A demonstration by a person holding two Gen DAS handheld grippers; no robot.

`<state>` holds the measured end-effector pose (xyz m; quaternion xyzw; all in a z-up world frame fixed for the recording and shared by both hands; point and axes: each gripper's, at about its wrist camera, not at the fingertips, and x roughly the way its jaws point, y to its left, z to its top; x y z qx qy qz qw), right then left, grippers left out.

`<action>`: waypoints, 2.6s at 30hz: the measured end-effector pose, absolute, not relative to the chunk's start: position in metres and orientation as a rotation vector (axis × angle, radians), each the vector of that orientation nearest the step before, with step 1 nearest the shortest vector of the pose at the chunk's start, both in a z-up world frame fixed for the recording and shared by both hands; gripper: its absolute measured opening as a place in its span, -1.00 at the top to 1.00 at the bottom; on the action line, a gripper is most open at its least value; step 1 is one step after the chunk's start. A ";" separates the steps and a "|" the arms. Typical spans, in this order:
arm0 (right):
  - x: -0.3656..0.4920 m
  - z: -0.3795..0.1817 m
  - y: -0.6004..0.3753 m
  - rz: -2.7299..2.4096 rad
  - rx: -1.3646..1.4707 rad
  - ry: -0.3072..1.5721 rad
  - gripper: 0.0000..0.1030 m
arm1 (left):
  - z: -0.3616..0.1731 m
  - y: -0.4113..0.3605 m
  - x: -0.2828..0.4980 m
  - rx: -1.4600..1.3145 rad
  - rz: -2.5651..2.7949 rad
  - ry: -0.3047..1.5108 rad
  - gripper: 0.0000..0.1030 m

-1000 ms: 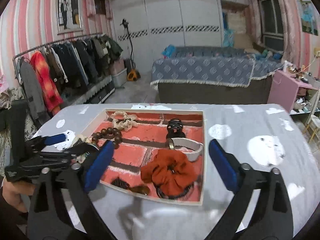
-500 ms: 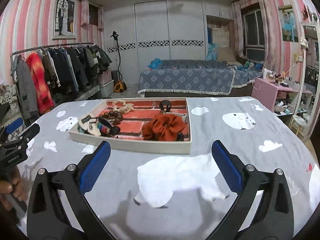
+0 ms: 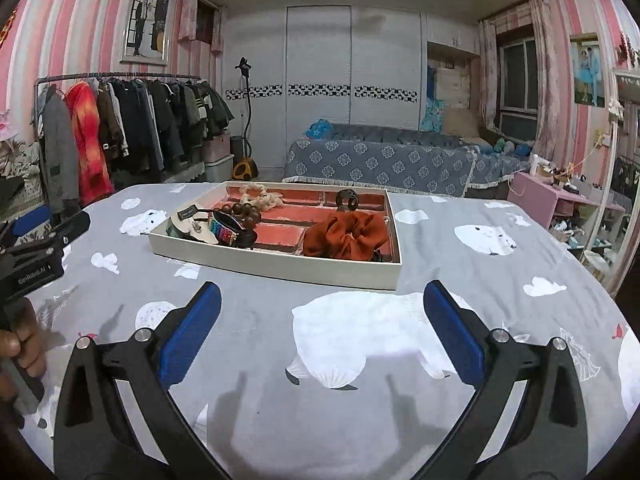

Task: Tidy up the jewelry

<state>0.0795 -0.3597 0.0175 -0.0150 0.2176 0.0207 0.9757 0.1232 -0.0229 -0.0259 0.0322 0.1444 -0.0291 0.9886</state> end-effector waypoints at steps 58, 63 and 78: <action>0.088 0.009 -0.363 0.036 -0.013 0.479 -0.92 | -0.029 -0.025 0.123 0.076 -0.081 0.311 -0.92; 0.088 0.009 -0.363 0.036 -0.013 0.479 -0.92 | -0.028 -0.024 0.123 0.076 -0.081 0.310 -0.92; 0.088 0.009 -0.363 0.036 -0.014 0.479 -0.92 | -0.028 -0.025 0.123 0.075 -0.083 0.313 -0.92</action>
